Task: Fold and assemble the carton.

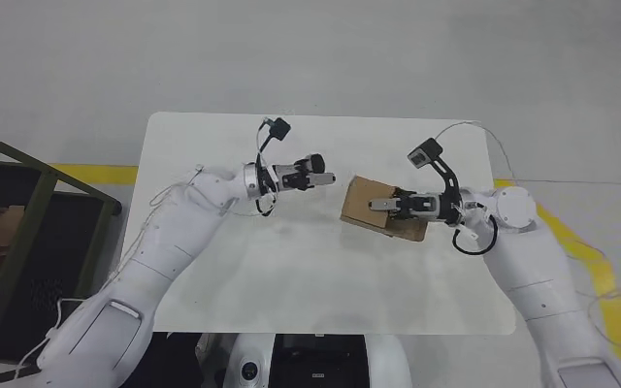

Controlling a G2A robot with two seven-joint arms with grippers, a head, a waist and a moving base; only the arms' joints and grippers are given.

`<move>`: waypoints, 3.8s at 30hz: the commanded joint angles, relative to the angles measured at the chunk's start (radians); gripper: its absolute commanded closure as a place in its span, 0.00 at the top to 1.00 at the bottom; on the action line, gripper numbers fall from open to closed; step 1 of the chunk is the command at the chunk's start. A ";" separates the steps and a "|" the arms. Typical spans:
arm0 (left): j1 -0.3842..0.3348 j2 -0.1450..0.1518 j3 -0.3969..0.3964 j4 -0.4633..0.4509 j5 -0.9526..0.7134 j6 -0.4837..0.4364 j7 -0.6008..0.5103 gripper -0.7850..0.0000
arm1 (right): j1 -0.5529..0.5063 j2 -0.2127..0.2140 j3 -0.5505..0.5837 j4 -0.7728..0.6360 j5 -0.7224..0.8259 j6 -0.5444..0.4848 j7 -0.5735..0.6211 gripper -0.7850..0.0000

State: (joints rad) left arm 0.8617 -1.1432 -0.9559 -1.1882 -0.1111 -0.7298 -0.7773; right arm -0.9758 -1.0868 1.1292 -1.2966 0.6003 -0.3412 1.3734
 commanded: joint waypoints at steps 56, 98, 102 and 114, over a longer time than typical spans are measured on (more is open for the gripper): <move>0.180 0.150 0.011 0.013 1.896 -0.082 1.678 1.00 | 0.016 -0.024 -0.039 0.090 -0.112 -0.070 -0.010 1.00; -0.001 0.020 0.228 0.300 1.850 -0.003 1.619 1.00 | -0.125 0.017 0.044 -0.049 -0.056 -0.010 -0.032 1.00; -0.020 0.032 0.231 0.302 1.911 -0.032 1.687 1.00 | -0.112 0.011 0.017 -0.028 -0.112 -0.017 -0.099 1.00; -0.029 0.039 0.227 0.303 1.934 -0.039 1.718 1.00 | -0.106 0.008 0.011 -0.031 -0.127 -0.032 -0.140 1.00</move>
State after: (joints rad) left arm 0.8330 -1.1040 -0.7287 -0.8857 1.8228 -0.7692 0.9403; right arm -1.0814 -1.0789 1.1403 -1.3279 0.4735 -0.3736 1.2333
